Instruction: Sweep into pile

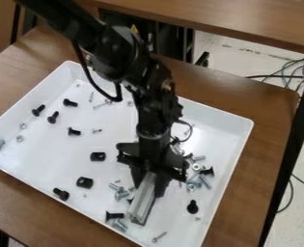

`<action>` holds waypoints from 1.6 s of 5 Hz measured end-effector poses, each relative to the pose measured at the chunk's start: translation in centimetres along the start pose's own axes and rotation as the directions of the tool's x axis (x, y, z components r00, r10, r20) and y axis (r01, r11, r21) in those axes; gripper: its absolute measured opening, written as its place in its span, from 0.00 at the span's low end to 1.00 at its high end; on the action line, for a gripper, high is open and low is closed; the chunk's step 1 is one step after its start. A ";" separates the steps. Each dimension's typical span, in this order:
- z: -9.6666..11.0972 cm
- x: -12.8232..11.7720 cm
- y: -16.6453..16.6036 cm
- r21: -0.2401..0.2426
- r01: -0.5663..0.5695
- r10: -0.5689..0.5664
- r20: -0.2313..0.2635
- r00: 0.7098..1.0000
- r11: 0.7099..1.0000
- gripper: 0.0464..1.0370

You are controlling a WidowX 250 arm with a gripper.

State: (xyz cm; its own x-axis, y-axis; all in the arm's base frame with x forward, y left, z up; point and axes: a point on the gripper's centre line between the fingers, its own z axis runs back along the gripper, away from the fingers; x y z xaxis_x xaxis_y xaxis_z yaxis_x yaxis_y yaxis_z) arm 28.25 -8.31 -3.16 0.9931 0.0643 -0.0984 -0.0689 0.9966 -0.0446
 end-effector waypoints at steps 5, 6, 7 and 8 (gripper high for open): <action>0.7 3.9 -8.7 -0.031 0.223 -0.224 -0.042 0.974 0.974 0.32; 0.5 4.3 -8.8 -0.103 0.229 -0.233 -0.033 0.972 0.968 0.32; -0.1 4.2 -8.6 -0.152 0.209 -0.220 -0.063 0.973 0.966 0.32; -0.7 5.0 -7.0 -0.165 0.160 -0.174 -0.078 0.982 0.973 0.32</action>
State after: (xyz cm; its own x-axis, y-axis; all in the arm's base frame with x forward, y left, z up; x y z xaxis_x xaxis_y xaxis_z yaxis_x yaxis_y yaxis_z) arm 33.64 -15.05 -4.06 0.9794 -0.1144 -0.1665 0.0757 0.9719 -0.2229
